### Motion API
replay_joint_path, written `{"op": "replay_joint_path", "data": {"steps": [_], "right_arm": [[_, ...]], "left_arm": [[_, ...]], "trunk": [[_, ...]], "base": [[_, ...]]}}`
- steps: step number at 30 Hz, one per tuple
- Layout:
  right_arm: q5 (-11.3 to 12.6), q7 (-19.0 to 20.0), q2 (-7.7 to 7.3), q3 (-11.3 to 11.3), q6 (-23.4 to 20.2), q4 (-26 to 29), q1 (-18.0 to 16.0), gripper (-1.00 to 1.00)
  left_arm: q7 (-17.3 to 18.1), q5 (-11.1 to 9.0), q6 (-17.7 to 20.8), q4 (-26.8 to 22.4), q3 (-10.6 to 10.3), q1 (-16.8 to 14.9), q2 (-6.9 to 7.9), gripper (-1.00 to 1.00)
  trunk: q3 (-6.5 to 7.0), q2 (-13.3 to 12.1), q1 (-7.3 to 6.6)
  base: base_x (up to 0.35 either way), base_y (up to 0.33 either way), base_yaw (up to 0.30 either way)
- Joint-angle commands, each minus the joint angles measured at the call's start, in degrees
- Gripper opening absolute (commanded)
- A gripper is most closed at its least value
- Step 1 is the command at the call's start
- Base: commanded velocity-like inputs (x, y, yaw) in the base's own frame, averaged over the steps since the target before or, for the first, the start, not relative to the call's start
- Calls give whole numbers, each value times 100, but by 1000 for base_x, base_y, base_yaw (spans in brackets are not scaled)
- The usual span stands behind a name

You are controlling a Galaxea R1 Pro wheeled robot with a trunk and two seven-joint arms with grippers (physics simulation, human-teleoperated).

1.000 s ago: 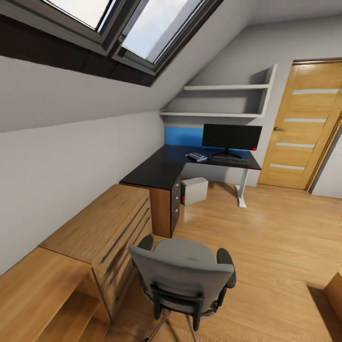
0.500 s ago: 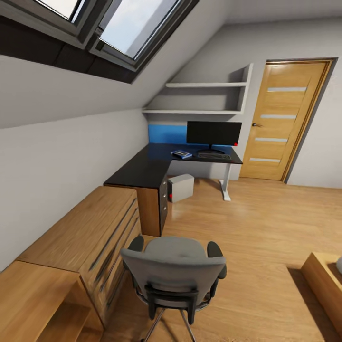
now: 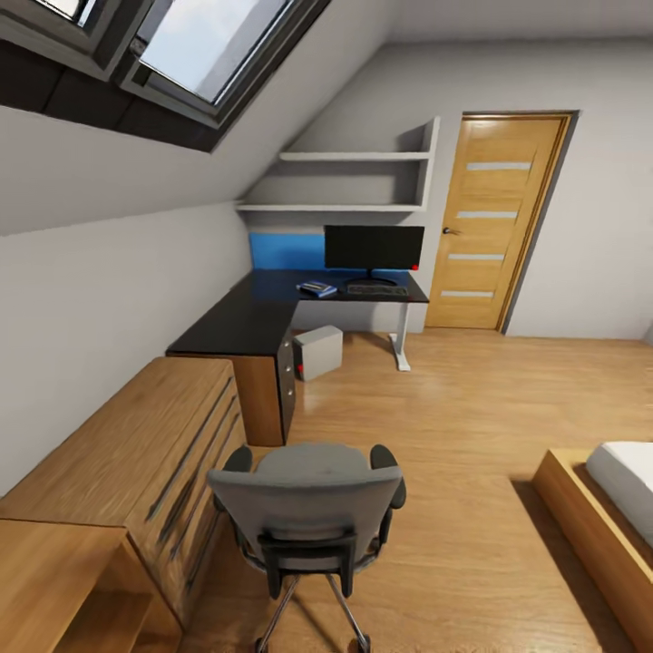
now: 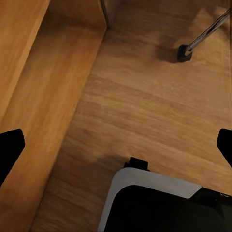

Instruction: In the bedroom, organize the workspace by keeping the computer under the desk, ensuring the monitor is on the desk, placing the keyboard on the desk next to the monitor, placing the mouse on the desk next to the keyboard, moving the folder from the swivel chair onto the desk next to the mouse, stacking the notebook on top of the folder with the pen on top of the notebook, and positioning the swivel chair next to the desk.

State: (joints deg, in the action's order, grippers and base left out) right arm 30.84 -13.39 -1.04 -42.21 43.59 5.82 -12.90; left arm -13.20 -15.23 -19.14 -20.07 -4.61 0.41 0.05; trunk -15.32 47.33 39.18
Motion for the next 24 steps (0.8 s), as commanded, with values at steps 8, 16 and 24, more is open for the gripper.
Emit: {"op": "replay_joint_path", "data": {"steps": [8,16,24], "right_arm": [[10,-49,-2,-50,1,7,-2,100],[10,-49,-2,-48,1,7,-2,100],[10,-49,-2,-50,1,4,-2,100]], "left_arm": [[-40,-50,-11,-14,-49,3,4,100],[-42,-53,-11,-14,-49,3,4,100],[-41,-50,-11,-13,-49,3,4,100]], "trunk": [[-68,5,0],[-131,5,0],[-195,5,0]], "base": [[-79,42,-187],[-78,43,-181],[-39,29,-178]]}}
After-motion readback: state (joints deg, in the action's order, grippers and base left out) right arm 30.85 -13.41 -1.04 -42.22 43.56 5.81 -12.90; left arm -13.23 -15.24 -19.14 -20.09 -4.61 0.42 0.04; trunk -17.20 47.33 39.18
